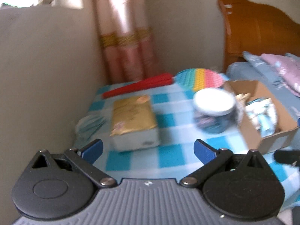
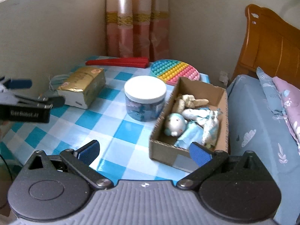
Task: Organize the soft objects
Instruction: 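Withdraw both tools from the box back over the table, then move the left tool toward the small orange peg, then lower the left tool onto the small orange peg and close it, then grasp the blue face mask with the right tool while the left holds the peg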
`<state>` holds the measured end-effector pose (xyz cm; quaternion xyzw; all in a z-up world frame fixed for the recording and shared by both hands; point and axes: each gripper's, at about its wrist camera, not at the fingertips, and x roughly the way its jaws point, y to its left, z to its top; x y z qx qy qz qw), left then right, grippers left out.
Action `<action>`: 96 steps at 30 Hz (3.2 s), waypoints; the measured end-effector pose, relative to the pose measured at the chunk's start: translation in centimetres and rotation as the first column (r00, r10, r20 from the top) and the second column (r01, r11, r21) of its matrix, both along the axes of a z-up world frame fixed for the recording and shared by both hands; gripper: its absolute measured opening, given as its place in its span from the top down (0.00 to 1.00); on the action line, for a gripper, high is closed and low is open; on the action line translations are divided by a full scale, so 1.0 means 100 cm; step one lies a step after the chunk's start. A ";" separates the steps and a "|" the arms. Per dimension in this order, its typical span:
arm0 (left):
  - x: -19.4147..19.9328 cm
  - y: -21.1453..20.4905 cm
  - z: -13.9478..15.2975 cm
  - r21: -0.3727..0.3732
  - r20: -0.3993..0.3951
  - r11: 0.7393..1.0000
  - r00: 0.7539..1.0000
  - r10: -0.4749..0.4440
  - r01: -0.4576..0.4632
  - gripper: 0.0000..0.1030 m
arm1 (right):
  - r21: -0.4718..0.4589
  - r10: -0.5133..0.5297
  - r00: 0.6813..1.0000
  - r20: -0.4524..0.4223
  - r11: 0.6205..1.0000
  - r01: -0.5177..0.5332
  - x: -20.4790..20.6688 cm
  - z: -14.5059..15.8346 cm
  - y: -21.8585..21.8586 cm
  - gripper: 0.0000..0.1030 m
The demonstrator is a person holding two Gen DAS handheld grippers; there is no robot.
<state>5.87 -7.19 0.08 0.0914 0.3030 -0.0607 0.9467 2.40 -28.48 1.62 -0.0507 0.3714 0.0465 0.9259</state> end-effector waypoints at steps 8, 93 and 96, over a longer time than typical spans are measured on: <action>-0.001 0.030 -0.024 0.030 -0.003 0.994 0.995 0.103 -0.103 0.00 | -0.027 0.062 0.998 -0.026 0.998 -0.063 0.016 -0.006 0.028 0.00; 0.085 0.126 -0.090 -0.151 -0.112 0.885 0.897 0.428 -0.441 0.90 | 0.004 0.512 0.855 -0.077 0.858 -0.513 0.151 -0.027 0.146 0.00; 0.084 0.125 -0.090 -0.151 -0.118 0.888 0.900 0.420 -0.434 0.91 | -0.020 0.565 0.824 -0.038 0.824 -0.566 0.171 -0.017 0.162 0.00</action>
